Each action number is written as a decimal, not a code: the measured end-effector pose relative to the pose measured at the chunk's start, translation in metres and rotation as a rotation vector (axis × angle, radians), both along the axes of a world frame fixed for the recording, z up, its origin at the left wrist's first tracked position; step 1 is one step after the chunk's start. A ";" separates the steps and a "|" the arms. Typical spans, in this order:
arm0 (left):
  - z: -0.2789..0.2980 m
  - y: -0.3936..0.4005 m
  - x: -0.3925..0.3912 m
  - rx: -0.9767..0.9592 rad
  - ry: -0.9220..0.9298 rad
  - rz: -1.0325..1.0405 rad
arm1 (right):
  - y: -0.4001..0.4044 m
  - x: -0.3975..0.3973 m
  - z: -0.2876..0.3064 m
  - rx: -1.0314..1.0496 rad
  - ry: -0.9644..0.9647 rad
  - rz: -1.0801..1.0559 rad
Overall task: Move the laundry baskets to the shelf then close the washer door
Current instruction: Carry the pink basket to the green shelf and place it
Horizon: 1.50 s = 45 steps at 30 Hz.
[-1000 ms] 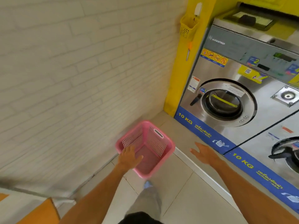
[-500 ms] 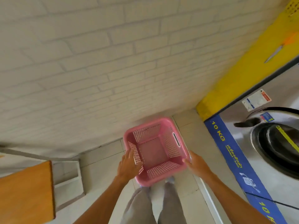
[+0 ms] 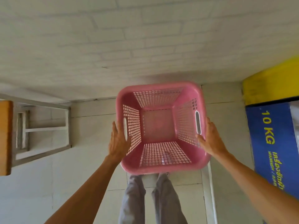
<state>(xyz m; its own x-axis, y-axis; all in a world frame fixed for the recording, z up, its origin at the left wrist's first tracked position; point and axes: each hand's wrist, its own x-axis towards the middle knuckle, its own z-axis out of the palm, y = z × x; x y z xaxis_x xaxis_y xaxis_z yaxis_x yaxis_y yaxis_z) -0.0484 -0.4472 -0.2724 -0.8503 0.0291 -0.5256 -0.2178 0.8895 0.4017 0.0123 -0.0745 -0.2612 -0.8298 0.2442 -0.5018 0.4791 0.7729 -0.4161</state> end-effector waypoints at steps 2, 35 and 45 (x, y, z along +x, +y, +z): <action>-0.015 0.003 0.001 0.017 0.027 0.065 | 0.000 0.000 -0.013 -0.066 0.023 -0.031; 0.430 -0.185 0.256 0.112 0.521 0.905 | -0.227 0.013 0.415 -0.407 0.181 0.406; 0.491 -0.342 0.389 0.045 0.610 1.263 | -0.466 0.035 0.481 -0.533 0.254 0.731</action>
